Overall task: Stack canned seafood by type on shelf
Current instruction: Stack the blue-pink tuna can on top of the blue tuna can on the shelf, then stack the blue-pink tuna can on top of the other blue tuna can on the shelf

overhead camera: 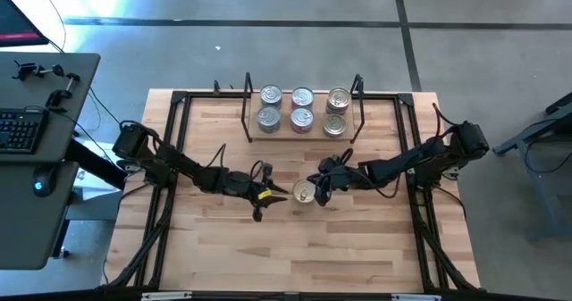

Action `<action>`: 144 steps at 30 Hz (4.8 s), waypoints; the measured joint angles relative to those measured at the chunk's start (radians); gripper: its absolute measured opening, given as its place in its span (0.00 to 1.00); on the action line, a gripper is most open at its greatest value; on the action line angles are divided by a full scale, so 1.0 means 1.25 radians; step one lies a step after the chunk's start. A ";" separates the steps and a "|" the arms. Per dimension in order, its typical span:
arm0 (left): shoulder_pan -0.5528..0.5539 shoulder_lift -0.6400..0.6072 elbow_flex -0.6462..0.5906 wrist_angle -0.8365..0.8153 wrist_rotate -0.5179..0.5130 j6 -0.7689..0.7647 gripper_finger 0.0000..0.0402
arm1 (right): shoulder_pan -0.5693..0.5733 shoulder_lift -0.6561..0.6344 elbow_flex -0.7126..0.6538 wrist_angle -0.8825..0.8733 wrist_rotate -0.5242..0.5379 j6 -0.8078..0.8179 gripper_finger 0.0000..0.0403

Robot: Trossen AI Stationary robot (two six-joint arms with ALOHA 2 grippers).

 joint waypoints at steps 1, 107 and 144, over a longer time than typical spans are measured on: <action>0.006 0.000 0.000 -0.001 0.014 0.033 0.23 | 0.000 0.000 0.000 -0.002 -0.001 0.001 0.00; -0.068 -0.241 0.082 -0.570 -0.303 0.021 0.00 | 0.287 0.334 0.406 -0.545 0.468 -0.512 0.00; -0.071 -0.240 0.025 -0.504 -0.299 -0.058 0.00 | 0.217 0.170 0.021 0.162 0.289 -0.619 0.37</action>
